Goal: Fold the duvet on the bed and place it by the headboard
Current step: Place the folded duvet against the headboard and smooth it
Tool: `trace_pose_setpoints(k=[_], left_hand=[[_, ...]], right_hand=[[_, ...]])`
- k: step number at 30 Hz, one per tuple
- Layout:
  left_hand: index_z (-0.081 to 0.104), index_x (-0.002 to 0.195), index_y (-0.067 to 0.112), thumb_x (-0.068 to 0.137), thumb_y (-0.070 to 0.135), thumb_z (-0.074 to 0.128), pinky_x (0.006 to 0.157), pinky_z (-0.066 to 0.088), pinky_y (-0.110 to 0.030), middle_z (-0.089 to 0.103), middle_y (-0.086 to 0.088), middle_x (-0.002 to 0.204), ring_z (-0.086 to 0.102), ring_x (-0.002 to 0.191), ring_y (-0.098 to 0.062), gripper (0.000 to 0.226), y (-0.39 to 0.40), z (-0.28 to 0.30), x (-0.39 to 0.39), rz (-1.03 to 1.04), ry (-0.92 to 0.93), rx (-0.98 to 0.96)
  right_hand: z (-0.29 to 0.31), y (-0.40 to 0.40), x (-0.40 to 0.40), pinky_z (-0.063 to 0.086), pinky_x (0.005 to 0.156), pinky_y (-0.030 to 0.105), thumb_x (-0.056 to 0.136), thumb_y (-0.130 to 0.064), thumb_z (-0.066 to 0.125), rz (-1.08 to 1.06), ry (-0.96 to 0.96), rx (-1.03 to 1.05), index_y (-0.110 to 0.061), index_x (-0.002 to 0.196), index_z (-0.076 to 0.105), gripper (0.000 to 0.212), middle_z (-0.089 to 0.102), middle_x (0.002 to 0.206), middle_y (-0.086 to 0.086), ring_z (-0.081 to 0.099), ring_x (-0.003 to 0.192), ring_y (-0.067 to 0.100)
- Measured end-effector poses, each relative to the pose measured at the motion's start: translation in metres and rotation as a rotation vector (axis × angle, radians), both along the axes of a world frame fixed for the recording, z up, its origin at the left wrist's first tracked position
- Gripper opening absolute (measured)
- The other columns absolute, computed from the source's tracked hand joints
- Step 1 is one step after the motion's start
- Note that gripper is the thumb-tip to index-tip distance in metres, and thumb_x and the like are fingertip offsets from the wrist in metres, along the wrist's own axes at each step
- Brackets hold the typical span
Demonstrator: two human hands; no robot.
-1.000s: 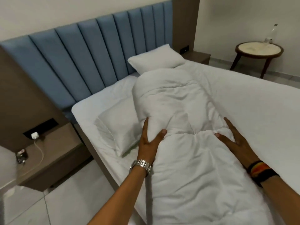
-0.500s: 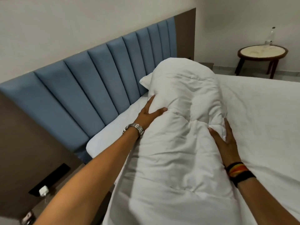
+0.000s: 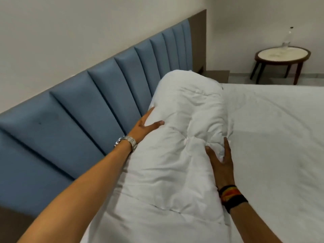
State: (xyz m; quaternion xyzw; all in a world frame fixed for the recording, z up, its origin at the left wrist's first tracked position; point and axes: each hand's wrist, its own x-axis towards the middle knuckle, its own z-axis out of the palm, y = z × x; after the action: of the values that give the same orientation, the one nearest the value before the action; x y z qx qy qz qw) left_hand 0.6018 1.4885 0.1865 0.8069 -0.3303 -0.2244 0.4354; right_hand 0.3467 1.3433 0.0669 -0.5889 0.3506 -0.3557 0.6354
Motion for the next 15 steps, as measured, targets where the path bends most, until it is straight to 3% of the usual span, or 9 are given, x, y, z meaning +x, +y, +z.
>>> trace_pose_setpoints(k=[2, 5, 7, 9, 10, 12, 15], left_hand=[[0.025, 0.158, 0.054, 0.076, 0.075, 0.072, 0.113, 0.028, -0.030, 0.031, 0.017, 0.163, 0.036, 0.140, -0.006, 0.096, 0.005, -0.013, 0.059, -0.032, 0.032, 0.022], [0.019, 0.158, 0.057, 0.077, 0.082, 0.065, 0.121, 0.030, -0.038, 0.029, 0.015, 0.166, 0.035, 0.146, -0.013, 0.096, 0.019, -0.051, 0.135, -0.031, 0.053, 0.088], [0.014, 0.158, 0.057, 0.082, 0.081, 0.059, 0.125, 0.023, -0.040, 0.021, 0.012, 0.169, 0.027, 0.152, -0.015, 0.092, 0.041, -0.100, 0.173, -0.048, 0.088, 0.160], [0.011, 0.158, 0.057, 0.088, 0.079, 0.049, 0.127, 0.014, -0.044, 0.004, 0.006, 0.173, 0.012, 0.158, -0.022, 0.082, 0.063, -0.164, 0.190, -0.121, 0.045, 0.318], [0.010, 0.158, 0.057, 0.092, 0.076, 0.043, 0.128, 0.010, -0.047, -0.007, 0.004, 0.173, 0.003, 0.159, -0.027, 0.077, 0.074, -0.195, 0.188, -0.147, -0.041, 0.424], [0.003, 0.160, 0.052, 0.101, 0.067, 0.034, 0.127, 0.005, -0.053, -0.024, 0.002, 0.169, -0.007, 0.158, -0.036, 0.068, 0.095, -0.251, 0.175, -0.136, -0.300, 0.494], [0.001, 0.162, 0.047, 0.104, 0.063, 0.025, 0.125, 0.004, -0.058, -0.017, -0.005, 0.172, -0.006, 0.157, -0.042, 0.065, 0.104, -0.293, 0.149, -0.068, -0.585, 0.410]], right_hand=[[-0.016, 0.014, 0.054, 0.045, 0.104, 0.033, 0.069, -0.081, 0.069, -0.036, -0.002, 0.029, -0.066, 0.149, 0.025, 0.092, 0.048, 0.144, -0.021, 0.056, 0.120, 0.007], [-0.058, 0.040, 0.119, 0.042, 0.112, 0.035, 0.078, -0.074, 0.071, 0.008, 0.129, 0.055, -0.065, 0.152, 0.021, 0.089, 0.042, 0.153, -0.013, 0.047, 0.135, 0.014], [-0.101, 0.061, 0.153, 0.036, 0.120, 0.043, 0.088, -0.064, 0.069, 0.130, 0.430, 0.166, -0.051, 0.161, 0.014, 0.092, 0.035, 0.163, 0.003, 0.039, 0.146, 0.027], [-0.131, 0.081, 0.180, 0.027, 0.123, 0.046, 0.097, -0.053, 0.062, 0.203, 0.790, 0.168, -0.030, 0.166, 0.005, 0.092, 0.015, 0.170, 0.018, 0.023, 0.154, 0.036], [-0.137, 0.090, 0.193, 0.023, 0.124, 0.049, 0.100, -0.051, 0.057, 0.182, 0.893, 0.051, -0.026, 0.166, 0.003, 0.089, 0.006, 0.171, 0.020, 0.015, 0.156, 0.036], [-0.147, 0.105, 0.231, 0.012, 0.126, 0.057, 0.103, -0.052, 0.046, 0.112, 0.883, -0.256, -0.033, 0.165, 0.001, 0.080, -0.007, 0.173, 0.015, 0.000, 0.159, 0.033], [-0.166, 0.119, 0.275, -0.012, 0.118, 0.065, 0.101, -0.070, 0.024, 0.197, 0.960, -0.588, -0.049, 0.160, -0.012, 0.072, -0.030, 0.169, 0.002, -0.027, 0.155, 0.030]])
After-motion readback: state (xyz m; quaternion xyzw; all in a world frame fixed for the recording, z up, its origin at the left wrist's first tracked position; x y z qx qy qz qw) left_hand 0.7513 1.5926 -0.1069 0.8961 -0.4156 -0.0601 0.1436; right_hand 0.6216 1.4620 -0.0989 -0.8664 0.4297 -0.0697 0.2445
